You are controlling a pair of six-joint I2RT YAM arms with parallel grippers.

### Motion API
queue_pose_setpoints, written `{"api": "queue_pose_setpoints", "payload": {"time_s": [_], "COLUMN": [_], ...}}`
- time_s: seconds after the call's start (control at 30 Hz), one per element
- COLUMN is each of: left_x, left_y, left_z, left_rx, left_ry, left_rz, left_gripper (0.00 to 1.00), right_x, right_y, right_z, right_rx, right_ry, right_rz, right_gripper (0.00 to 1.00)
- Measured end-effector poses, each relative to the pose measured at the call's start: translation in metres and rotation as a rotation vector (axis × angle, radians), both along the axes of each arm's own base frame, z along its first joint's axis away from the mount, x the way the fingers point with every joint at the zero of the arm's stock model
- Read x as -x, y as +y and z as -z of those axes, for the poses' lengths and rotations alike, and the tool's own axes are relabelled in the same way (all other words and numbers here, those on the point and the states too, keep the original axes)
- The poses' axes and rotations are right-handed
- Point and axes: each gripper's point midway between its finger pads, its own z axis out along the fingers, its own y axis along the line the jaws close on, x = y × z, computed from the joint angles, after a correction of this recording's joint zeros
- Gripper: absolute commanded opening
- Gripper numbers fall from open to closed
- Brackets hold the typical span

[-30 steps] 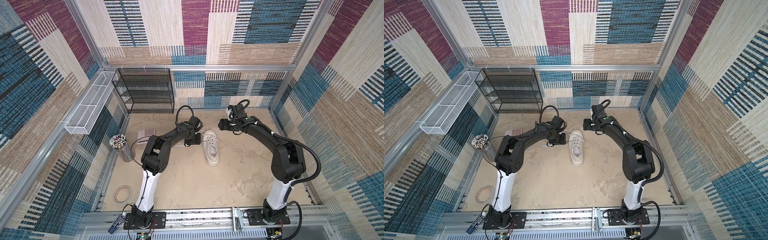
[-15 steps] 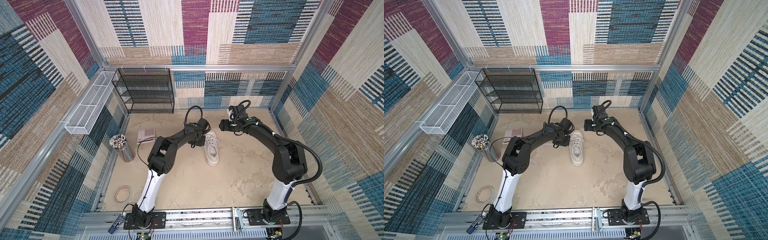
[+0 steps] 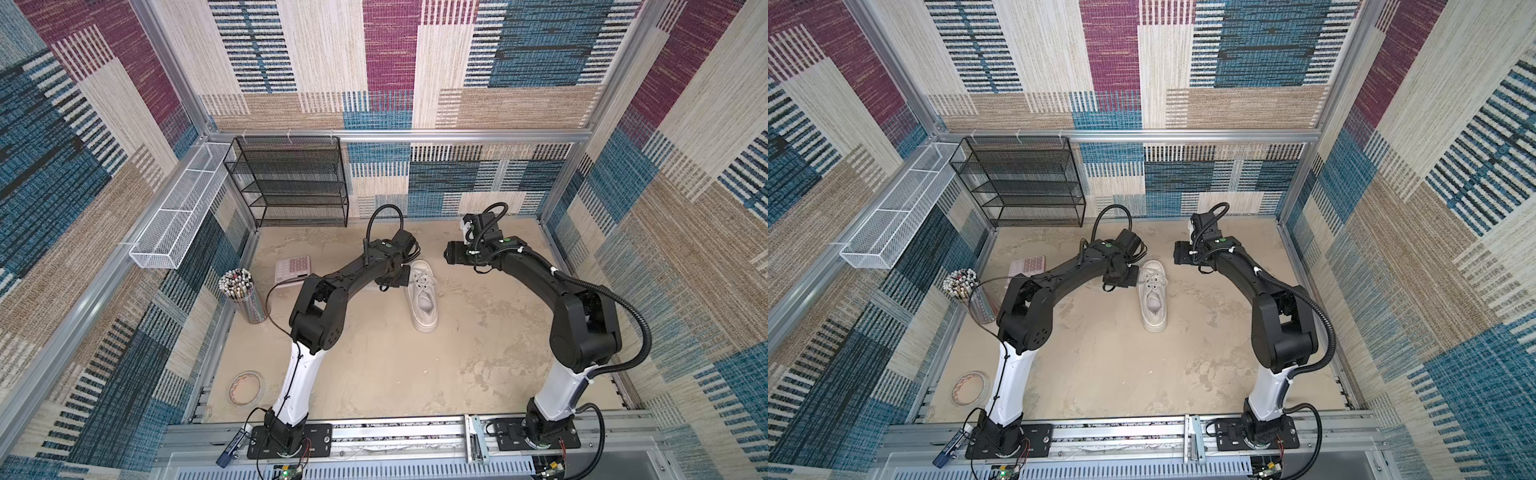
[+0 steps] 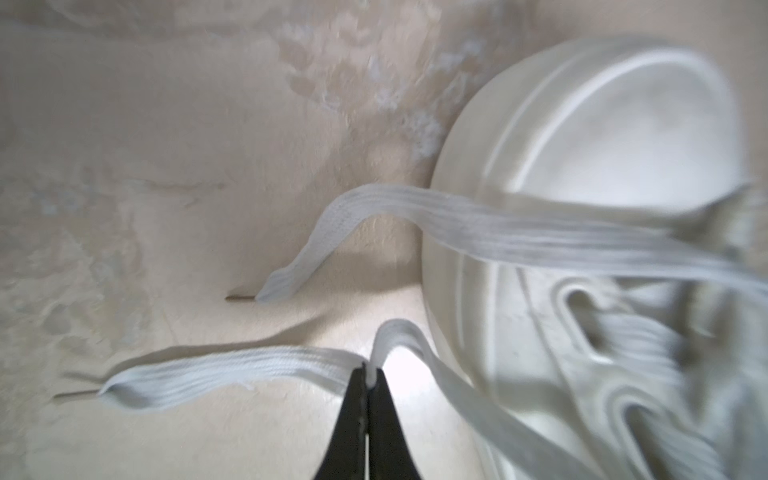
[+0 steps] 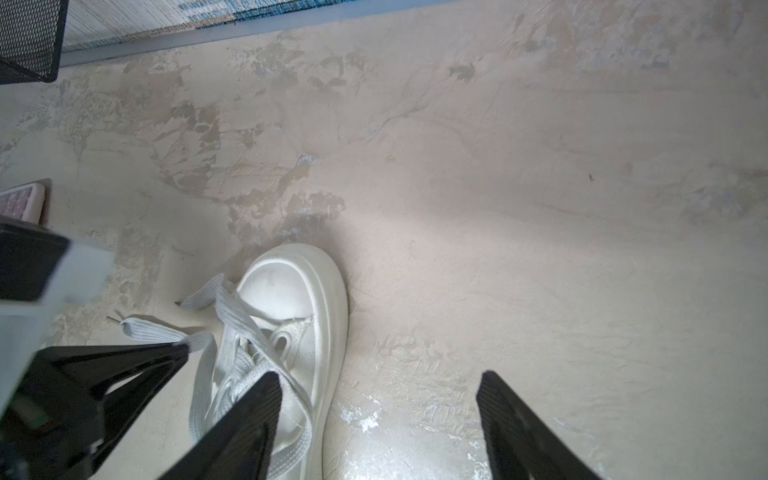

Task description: Tie the shoes

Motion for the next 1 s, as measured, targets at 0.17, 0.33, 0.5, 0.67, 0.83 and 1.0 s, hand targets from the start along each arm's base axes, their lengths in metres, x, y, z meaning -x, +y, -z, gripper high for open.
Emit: {"api": "queue_pose_setpoints", "payload": {"time_s": [0.17, 0.33, 0.5, 0.67, 0.83, 1.0], "left_x": [0.006, 0.016, 0.017, 0.013, 0.006, 0.000], "left_y": [-0.007, -0.013, -0.029, -0.048, -0.064, -0.082], "left_z": [-0.019, -0.025, -0.047, -0.065, -0.063, -0.073], "left_rx": [0.064, 0.107, 0.203, 0.278, 0.307, 0.343], "left_ry": [0.003, 0.041, 0.048, 0.037, 0.042, 0.019], "left_rz": [0.013, 0.024, 0.034, 0.056, 0.076, 0.103], "left_gripper": [0.00, 0.00, 0.00, 0.00, 0.00, 0.00], "right_x": [0.001, 0.004, 0.005, 0.007, 0.007, 0.006], "right_y": [0.001, -0.002, -0.007, -0.009, -0.009, -0.015], "right_z": [0.000, 0.002, 0.008, 0.011, 0.013, 0.015], "right_rx": [-0.010, -0.016, -0.045, -0.065, -0.077, -0.087], "right_ry": [-0.005, 0.000, 0.013, 0.026, 0.030, 0.034], "right_rz": [-0.005, -0.004, 0.002, 0.007, 0.008, 0.018], "right_gripper": [0.77, 0.77, 0.77, 0.77, 0.77, 0.77]}}
